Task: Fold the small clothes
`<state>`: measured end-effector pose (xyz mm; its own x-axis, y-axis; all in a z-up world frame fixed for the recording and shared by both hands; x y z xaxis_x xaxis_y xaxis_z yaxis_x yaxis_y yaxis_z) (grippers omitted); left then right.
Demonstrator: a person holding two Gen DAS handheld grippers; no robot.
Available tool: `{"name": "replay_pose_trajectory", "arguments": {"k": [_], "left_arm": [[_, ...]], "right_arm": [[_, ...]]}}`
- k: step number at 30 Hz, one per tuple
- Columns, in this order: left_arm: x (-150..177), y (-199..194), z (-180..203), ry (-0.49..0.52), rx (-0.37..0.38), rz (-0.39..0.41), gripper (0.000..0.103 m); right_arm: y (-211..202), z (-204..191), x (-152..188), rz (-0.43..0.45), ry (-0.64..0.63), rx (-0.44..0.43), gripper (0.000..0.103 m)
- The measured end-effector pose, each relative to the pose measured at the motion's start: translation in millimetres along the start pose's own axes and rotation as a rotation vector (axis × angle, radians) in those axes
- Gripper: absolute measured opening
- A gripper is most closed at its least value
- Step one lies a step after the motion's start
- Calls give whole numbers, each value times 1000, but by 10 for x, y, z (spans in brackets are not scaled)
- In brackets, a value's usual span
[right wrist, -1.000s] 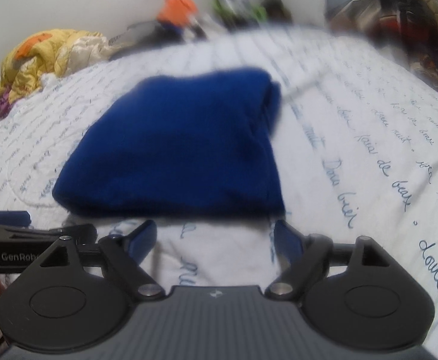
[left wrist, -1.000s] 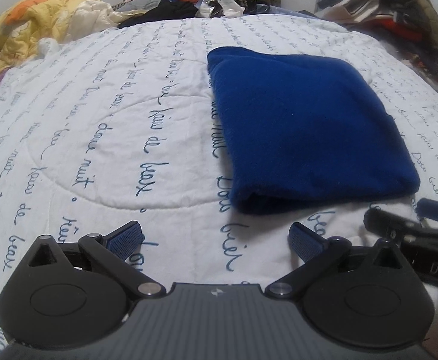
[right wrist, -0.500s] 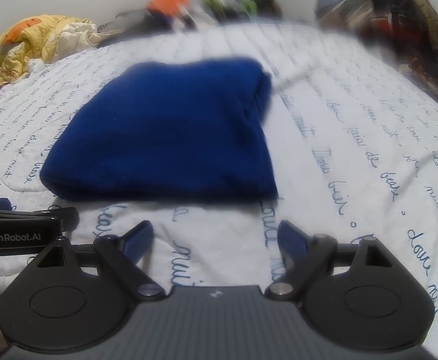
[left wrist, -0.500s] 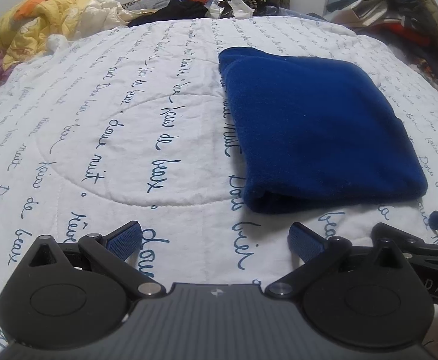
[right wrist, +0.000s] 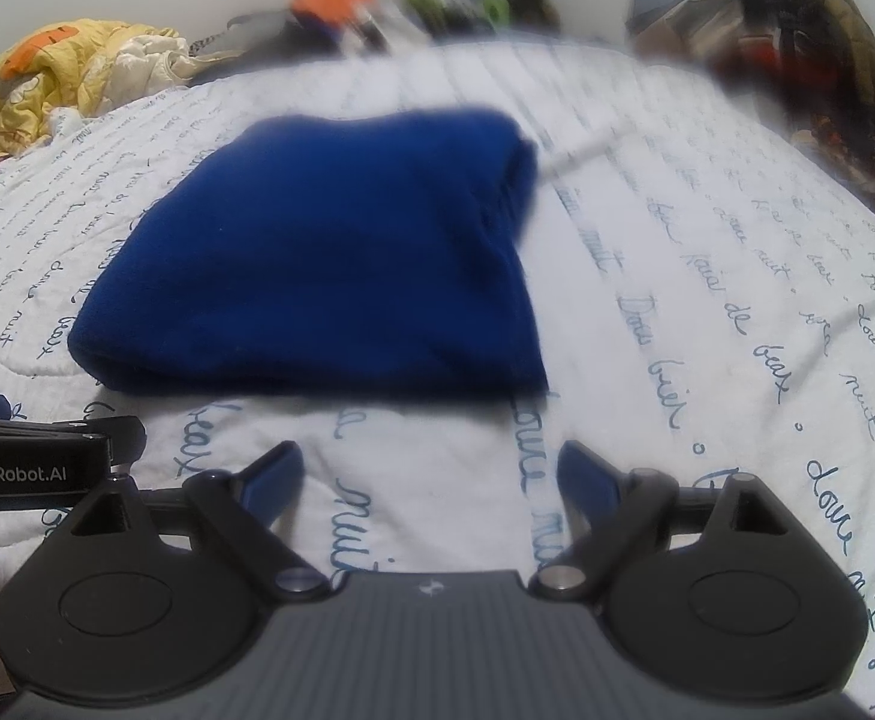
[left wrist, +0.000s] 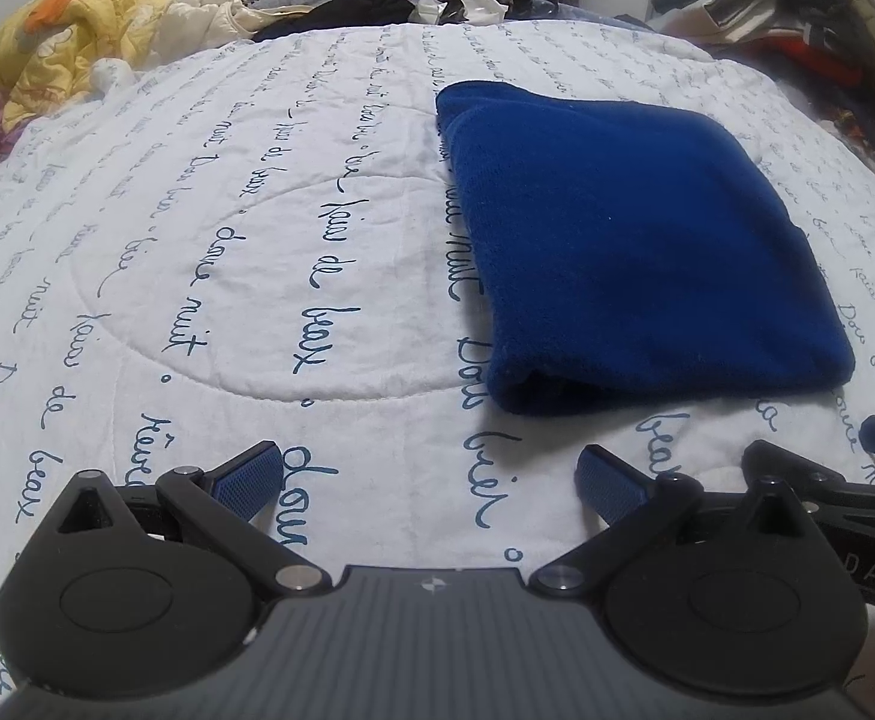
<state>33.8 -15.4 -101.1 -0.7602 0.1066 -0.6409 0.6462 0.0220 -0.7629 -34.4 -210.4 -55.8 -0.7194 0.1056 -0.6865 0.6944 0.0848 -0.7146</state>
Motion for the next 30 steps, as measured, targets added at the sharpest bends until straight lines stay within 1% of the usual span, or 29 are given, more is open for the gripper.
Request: {"name": "replay_pose_trajectory", "arguments": {"k": [15,18,30], "left_arm": [[7,0,4,5,1,-3,103],[8,0,4,5,2,-3,103],[23,-20,0,11,27,-10,103]], "right_arm": [[11,2,-9,-17,-12,-9,93],[19,-3,-10,-25,-20,-12,95],[29,17,-21,-30,-10,-7,98]]}}
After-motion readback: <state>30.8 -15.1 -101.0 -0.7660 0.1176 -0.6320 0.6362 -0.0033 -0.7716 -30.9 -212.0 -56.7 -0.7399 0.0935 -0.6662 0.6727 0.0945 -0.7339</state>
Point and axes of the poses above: each gripper's, at about its wrist camera, not at the fingertips, and y roughly the way its jaws point, z to its right, x to its underside, the point moved 4 cm from there along y, roughly the way its jaws point, and after that the axes turned 7 degrees about -x, right-handed, at the moved point
